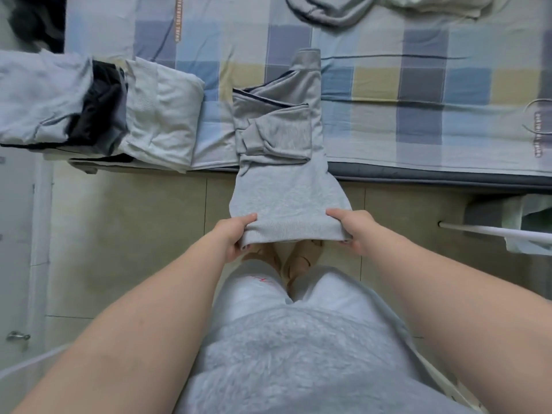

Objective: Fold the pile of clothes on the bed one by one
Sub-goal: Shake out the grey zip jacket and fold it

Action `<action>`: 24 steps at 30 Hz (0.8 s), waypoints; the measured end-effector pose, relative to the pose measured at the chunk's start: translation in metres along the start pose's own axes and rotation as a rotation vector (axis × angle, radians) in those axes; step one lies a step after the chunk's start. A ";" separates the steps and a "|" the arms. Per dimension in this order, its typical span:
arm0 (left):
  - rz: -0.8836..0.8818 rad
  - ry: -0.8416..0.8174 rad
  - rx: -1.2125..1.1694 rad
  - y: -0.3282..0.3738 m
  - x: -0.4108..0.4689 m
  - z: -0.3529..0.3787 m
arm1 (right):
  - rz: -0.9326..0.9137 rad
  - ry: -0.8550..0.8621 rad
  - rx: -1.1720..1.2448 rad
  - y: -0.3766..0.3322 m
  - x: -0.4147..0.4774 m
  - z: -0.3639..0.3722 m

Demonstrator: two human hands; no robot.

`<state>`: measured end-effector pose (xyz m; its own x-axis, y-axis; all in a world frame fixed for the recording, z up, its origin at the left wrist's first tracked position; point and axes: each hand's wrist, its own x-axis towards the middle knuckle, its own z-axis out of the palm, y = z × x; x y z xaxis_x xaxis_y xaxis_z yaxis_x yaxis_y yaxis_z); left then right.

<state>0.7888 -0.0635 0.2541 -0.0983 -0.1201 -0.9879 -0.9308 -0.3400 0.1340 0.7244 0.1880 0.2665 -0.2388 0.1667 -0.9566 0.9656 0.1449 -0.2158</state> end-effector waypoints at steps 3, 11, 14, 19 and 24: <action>0.017 -0.003 -0.098 0.033 -0.011 0.008 | -0.029 -0.007 0.045 -0.040 -0.005 0.000; 0.026 -0.075 -0.256 0.167 0.006 0.014 | -0.057 0.003 0.173 -0.170 0.019 0.039; 0.015 -0.098 -0.239 0.225 0.028 0.011 | -0.061 0.027 0.213 -0.221 0.043 0.061; 0.025 -0.088 -0.211 0.308 0.079 0.018 | -0.063 0.036 0.269 -0.299 0.088 0.096; 0.063 -0.077 -0.265 0.369 0.147 0.041 | -0.104 0.050 0.284 -0.351 0.167 0.120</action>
<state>0.4163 -0.1686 0.1547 -0.1889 -0.0809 -0.9787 -0.7985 -0.5675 0.2011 0.3578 0.0481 0.1587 -0.3361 0.2136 -0.9173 0.9240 -0.1136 -0.3651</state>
